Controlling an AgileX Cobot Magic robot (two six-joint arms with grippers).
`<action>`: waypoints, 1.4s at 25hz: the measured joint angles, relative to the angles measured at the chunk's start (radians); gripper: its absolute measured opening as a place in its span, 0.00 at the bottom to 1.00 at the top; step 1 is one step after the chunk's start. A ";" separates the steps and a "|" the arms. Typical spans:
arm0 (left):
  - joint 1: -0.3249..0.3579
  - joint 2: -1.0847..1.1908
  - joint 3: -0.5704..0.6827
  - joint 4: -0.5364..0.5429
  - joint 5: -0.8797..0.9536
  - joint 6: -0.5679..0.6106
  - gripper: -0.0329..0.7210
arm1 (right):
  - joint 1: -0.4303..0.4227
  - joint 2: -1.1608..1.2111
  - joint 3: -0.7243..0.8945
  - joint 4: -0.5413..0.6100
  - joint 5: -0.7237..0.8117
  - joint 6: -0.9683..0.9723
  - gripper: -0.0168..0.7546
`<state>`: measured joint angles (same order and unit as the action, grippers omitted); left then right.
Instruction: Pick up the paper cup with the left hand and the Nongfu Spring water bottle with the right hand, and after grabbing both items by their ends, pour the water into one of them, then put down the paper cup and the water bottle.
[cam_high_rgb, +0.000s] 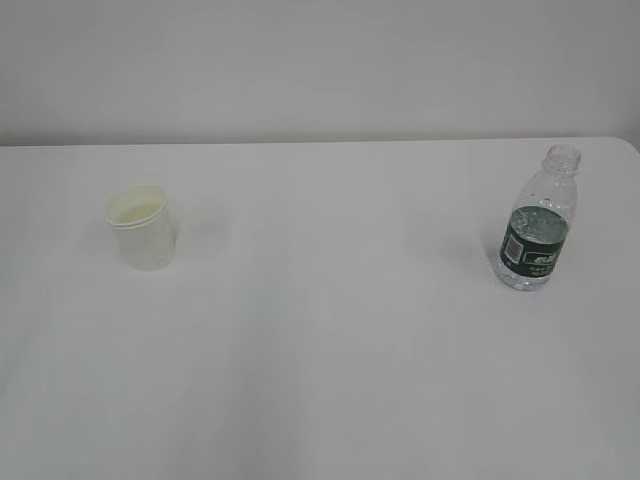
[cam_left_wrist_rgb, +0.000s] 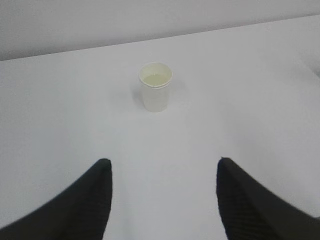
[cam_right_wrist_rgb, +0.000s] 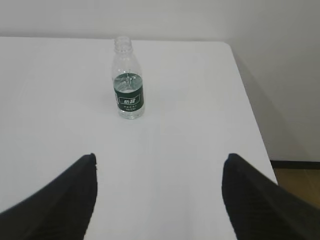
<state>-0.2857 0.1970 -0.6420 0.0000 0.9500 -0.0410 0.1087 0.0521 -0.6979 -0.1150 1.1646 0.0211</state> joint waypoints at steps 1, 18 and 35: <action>0.000 -0.009 0.004 -0.006 -0.002 0.002 0.66 | 0.000 -0.016 0.000 0.000 0.000 0.000 0.79; 0.000 -0.177 0.022 -0.029 0.070 0.000 0.65 | 0.000 -0.071 -0.002 -0.002 0.085 0.000 0.79; 0.000 -0.192 0.093 -0.053 0.111 -0.029 0.63 | 0.000 -0.072 0.107 0.002 0.085 0.004 0.79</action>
<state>-0.2857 0.0047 -0.5492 -0.0528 1.0611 -0.0699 0.1087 -0.0196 -0.5912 -0.1129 1.2498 0.0253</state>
